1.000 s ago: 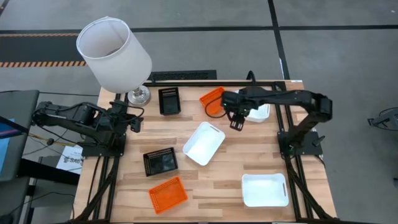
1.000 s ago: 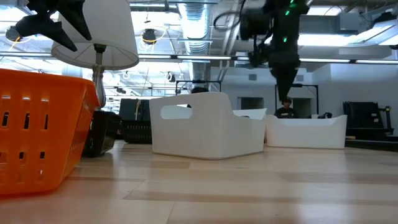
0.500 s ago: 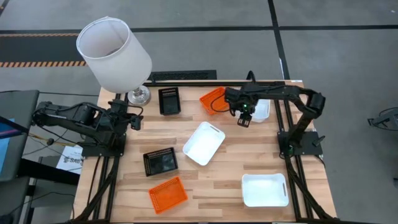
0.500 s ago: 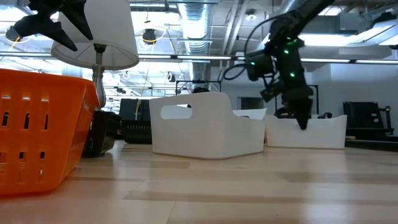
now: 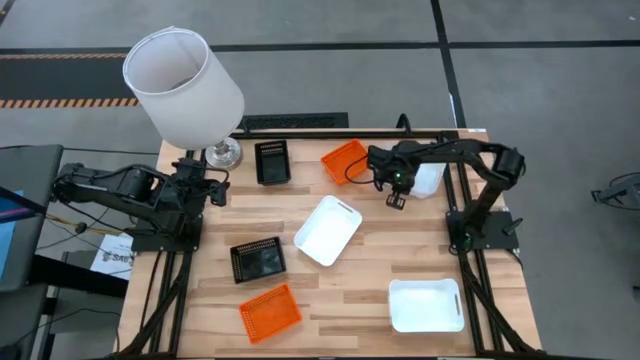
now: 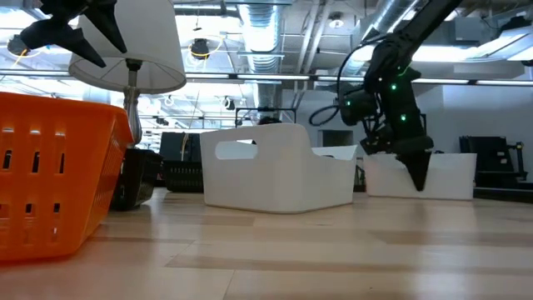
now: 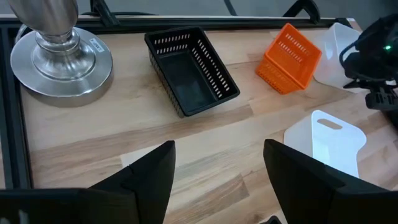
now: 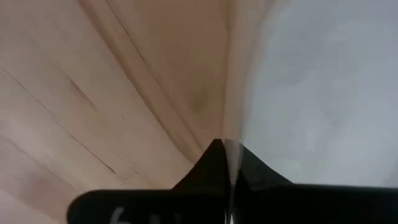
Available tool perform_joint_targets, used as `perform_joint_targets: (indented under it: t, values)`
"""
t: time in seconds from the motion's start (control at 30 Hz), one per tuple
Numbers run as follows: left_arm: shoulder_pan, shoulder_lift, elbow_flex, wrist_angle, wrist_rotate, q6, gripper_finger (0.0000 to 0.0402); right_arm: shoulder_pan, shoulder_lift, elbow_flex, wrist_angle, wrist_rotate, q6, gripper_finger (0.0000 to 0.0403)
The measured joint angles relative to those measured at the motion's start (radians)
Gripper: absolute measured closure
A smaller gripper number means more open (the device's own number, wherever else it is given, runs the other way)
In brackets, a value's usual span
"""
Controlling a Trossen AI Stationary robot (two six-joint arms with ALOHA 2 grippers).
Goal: Stack baskets by color
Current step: Stack the top white bin on top of the middle white bin
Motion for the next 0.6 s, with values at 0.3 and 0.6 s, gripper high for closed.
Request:
perform_joint_targets:
  t: [0.3,0.6]
  values:
    - [0.000,0.000,0.000,-0.001,0.004,0.010,0.0168,0.021,-0.152,0.086,-0.096,0.022,-0.009,0.0400]
    - [0.000,0.000,0.000,-0.002,0.000,0.011,0.0168,0.259,-0.368,0.270,-0.082,0.031,-0.498,0.0401]
